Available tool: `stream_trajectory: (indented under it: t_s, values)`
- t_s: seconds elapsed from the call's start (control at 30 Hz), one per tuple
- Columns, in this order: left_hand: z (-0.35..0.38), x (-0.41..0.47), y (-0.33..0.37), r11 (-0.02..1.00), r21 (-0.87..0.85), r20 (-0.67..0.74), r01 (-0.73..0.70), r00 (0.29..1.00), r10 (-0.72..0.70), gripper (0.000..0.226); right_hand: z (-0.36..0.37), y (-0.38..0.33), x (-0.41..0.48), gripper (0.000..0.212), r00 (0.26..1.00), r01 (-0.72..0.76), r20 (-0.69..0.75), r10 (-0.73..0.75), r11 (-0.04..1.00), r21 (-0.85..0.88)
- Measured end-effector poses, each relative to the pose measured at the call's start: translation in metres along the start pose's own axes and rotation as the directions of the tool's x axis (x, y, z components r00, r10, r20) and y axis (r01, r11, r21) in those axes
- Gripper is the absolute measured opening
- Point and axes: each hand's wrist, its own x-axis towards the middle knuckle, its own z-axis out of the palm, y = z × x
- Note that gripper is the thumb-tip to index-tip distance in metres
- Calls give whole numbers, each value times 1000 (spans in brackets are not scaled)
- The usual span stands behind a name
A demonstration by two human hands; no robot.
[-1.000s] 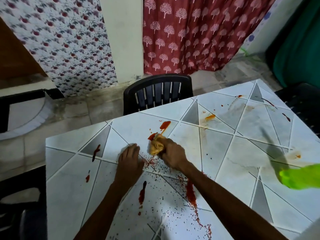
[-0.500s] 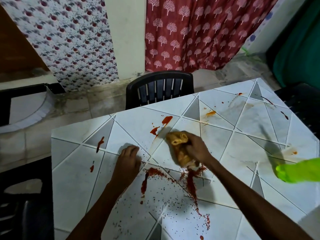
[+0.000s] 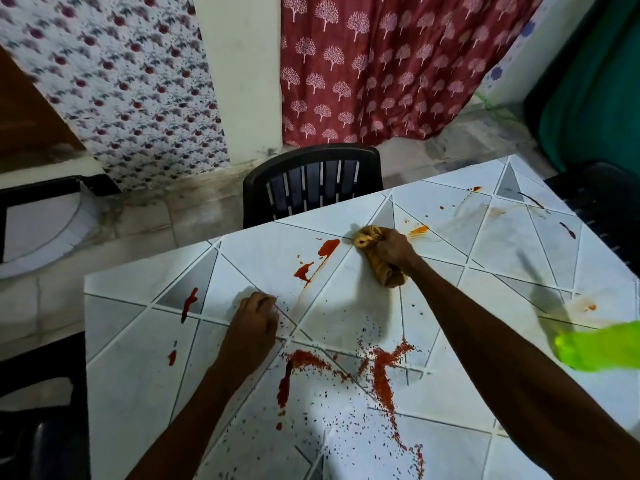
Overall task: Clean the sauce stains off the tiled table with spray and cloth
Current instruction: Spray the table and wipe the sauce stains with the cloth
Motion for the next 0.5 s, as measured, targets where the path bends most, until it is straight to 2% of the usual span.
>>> stream_trajectory:
  t_s: [0.13, 0.23, 0.33, 0.4, 0.5]
  values:
    - [-5, -10, -6, 1000, 4, 9, 10, 1000, -10, 36, 30, -13, -50, 59, 984, 100, 151, -91, 993, -55]
    - [-10, -19, -10, 1000, 4, 19, 24, 1000, -25, 51, 62, -7, -91, 39, 939, 196, 303, -164, 977, -79]
    - [-12, -27, -15, 1000, 19, 0, 25, 1000, -25, 60, 85, -1, -128, 35, 887, 279, 402, -226, 957, -77]
    - [-14, -31, -17, 999, 34, 0, 34, 999, -34, 60, 89, 0, -146, 36, 869, 319, 419, -263, 945, -71]
    - [-19, -37, -17, 997, 45, 11, 67, 998, -68, 60, 84, 2, -145, 34, 906, 303, 329, -267, 951, -62]
